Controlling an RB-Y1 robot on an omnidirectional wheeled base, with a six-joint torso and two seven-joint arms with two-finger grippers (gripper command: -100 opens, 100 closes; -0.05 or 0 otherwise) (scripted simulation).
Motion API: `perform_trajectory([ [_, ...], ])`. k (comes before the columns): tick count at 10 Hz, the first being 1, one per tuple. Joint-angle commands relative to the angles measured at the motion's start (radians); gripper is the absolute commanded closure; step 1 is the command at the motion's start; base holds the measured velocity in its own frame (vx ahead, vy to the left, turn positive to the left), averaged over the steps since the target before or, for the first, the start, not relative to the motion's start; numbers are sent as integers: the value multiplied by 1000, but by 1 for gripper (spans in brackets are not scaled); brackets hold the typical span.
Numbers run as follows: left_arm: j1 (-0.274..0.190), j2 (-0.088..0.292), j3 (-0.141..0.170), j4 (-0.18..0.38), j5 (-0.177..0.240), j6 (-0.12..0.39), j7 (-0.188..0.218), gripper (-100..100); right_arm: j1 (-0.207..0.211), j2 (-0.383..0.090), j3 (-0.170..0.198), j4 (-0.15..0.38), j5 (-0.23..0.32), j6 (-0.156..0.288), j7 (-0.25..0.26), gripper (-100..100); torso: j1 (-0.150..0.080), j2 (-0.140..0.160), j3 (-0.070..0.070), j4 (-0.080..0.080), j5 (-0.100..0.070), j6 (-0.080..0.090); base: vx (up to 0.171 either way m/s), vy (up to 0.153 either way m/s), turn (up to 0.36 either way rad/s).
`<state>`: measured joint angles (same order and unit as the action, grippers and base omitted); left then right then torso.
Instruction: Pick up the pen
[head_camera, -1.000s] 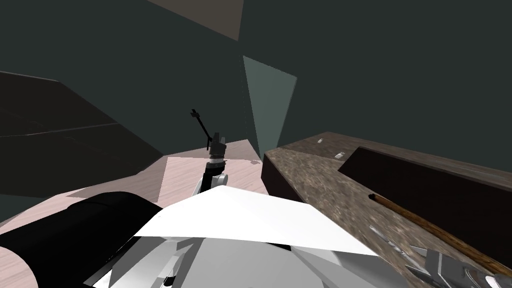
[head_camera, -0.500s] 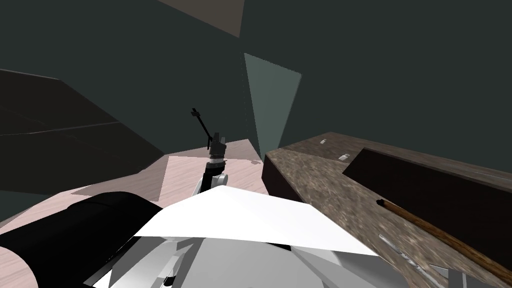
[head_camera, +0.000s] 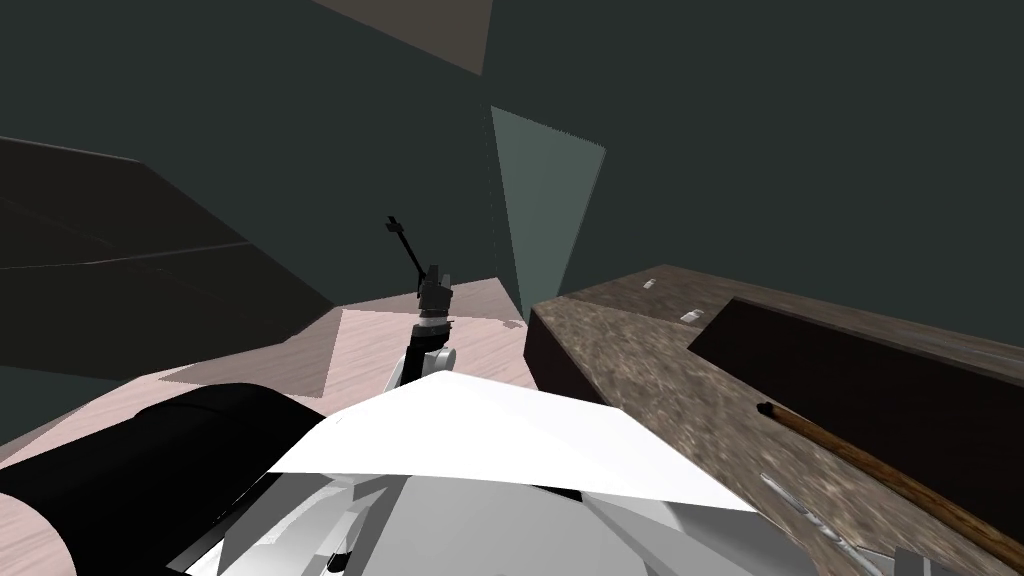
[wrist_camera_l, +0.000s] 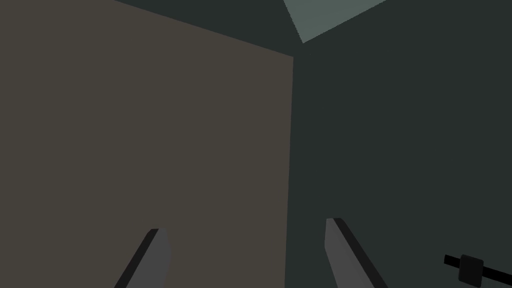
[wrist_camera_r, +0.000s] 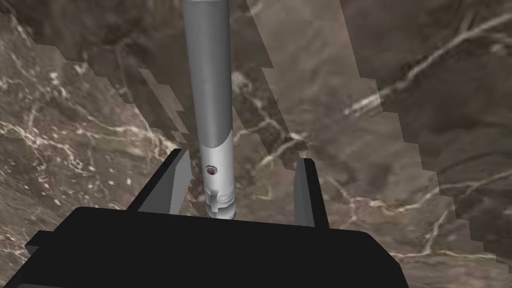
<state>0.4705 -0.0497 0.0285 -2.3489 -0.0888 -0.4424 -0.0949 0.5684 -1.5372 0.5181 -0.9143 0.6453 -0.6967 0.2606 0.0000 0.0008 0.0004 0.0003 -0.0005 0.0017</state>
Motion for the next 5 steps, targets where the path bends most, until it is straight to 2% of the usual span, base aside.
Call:
perform_trajectory([
  [1, 0, 0, 0, 0, 0, 0, 0, 0, 0, 0, 0, 0, 0, 0, 0, 100, 0, 0, 0, 0, 0, 0, -4, -5, 13],
  [4, 0, 0, 0, 0, 0, 0, 0, 0, 0, -3, -1, 2, 1, 1, 1, 100, -3, 1, 1, 0, -4, 1, 0, 0, 0],
  [5, 0, 0, 0, 0, 0, 0, 0, 0, 0, -3, -1, 2, 1, 1, 0, 0, -3, 1, 0, 0, -4, 1, 0, 0, 0],
])
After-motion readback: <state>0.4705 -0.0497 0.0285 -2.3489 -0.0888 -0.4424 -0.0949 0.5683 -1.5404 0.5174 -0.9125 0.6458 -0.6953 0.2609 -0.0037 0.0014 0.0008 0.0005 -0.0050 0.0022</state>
